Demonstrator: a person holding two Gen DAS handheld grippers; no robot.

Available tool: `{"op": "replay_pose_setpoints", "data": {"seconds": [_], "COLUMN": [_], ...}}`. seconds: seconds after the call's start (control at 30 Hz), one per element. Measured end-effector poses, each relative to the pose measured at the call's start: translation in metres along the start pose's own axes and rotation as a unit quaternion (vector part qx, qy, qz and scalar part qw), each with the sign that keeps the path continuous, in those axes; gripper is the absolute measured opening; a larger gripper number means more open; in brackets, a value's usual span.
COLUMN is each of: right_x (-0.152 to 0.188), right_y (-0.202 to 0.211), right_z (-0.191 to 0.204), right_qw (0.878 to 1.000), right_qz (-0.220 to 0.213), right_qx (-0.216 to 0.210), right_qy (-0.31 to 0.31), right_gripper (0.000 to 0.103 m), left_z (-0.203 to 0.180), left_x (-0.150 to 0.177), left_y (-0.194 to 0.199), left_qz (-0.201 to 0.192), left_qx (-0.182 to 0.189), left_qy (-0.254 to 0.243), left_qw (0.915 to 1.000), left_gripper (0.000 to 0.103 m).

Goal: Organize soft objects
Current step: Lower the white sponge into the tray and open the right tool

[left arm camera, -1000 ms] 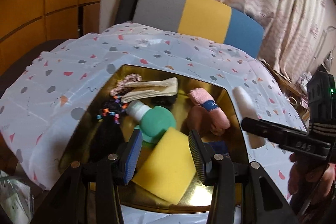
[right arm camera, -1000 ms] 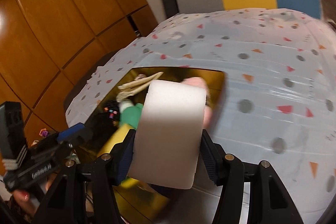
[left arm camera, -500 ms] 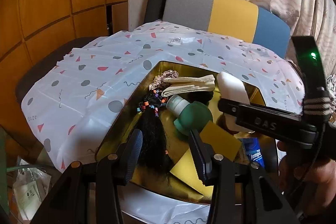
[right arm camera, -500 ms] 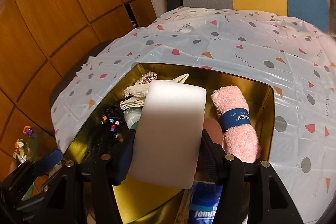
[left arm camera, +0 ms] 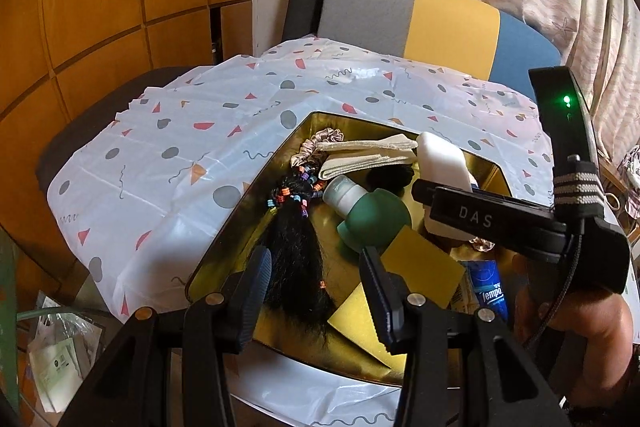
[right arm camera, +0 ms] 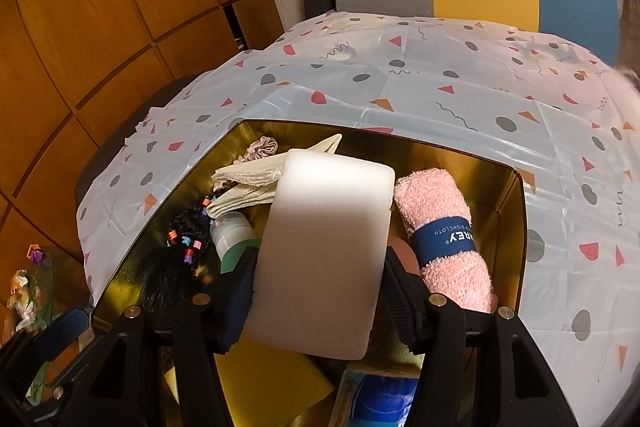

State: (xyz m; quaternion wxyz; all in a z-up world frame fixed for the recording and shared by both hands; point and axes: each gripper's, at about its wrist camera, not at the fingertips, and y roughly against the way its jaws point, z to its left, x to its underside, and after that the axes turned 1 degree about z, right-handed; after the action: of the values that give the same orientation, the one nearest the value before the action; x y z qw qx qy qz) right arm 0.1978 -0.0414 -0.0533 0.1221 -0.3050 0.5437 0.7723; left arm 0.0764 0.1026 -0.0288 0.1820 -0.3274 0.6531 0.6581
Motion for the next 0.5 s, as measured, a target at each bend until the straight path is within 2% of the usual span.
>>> {"op": "replay_pose_setpoints", "data": {"seconds": [0.2, 0.33, 0.5], "right_x": [-0.006, -0.017, -0.027], "right_y": [-0.001, 0.01, -0.001], "right_z": [0.0, -0.01, -0.015], "right_qw": [1.0, 0.999, 0.999], "right_qz": [-0.006, -0.028, -0.007], "right_qx": [0.004, 0.012, 0.037], "right_qy": [-0.003, -0.021, -0.035], "right_gripper": [0.06, 0.06, 0.062], "left_z": [0.0, 0.0, -0.003], "left_x": [0.0, 0.001, 0.002], "left_y": [0.001, 0.001, 0.001], "left_qz": [-0.001, 0.002, 0.003], "left_qx": [0.001, 0.004, 0.008], "left_qy": [0.0, 0.003, -0.001], "left_qw": [1.0, 1.0, 1.0], "left_gripper": [0.046, 0.046, 0.046]}}
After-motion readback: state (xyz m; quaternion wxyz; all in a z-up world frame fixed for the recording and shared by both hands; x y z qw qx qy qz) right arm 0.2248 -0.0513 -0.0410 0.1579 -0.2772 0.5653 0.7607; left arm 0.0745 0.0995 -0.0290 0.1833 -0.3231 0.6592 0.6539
